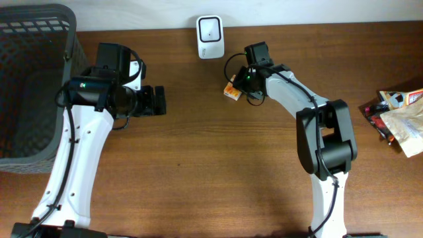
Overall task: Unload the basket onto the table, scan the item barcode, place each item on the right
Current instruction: 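Lift the Kleenex pack and carry it toward the scanner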
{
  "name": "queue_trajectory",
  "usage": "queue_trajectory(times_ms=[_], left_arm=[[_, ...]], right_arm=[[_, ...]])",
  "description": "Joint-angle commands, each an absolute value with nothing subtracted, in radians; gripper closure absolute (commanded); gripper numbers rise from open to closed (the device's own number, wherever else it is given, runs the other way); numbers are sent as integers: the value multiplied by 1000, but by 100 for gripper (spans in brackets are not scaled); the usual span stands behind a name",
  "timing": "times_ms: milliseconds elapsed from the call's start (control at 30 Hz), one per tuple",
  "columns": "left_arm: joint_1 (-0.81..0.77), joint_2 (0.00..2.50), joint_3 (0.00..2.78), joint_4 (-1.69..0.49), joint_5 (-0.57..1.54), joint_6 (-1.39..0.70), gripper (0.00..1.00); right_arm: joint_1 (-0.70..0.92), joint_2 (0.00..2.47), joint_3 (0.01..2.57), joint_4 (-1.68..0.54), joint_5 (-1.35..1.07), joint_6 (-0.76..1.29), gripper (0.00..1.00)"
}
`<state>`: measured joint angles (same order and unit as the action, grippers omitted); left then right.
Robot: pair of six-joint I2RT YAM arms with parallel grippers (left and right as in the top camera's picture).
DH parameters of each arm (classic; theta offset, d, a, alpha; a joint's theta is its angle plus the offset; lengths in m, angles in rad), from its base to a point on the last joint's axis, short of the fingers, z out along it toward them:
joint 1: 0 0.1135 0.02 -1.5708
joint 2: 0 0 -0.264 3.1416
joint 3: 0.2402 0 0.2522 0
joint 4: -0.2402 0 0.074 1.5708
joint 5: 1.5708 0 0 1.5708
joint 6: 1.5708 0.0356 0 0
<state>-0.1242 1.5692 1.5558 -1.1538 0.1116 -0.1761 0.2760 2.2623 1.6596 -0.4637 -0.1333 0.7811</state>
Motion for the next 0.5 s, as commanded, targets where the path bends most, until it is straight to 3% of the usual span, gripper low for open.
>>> queue_trajectory(times_ms=[0,33,67,167,467], left_arm=[[-126,1570,1555,-1152,105,-163,1],[-126,1570,1555,-1152,105,-163,1],[-126,1570,1555,-1152,105,-163,1],[-126,1570,1555,-1152,105,-163,1],[-126,1570,1555,-1152,105,-163,1]], right_arm=[[281,2303,1661,-474,-112,787,75],[280,2303,1661,-475,-118,786,90],[273,2301,1662,-475,-161,772,96],[231,2297,1672,-474,-323,756,96],[59,2288,1673,-380,-1277,444,96]])
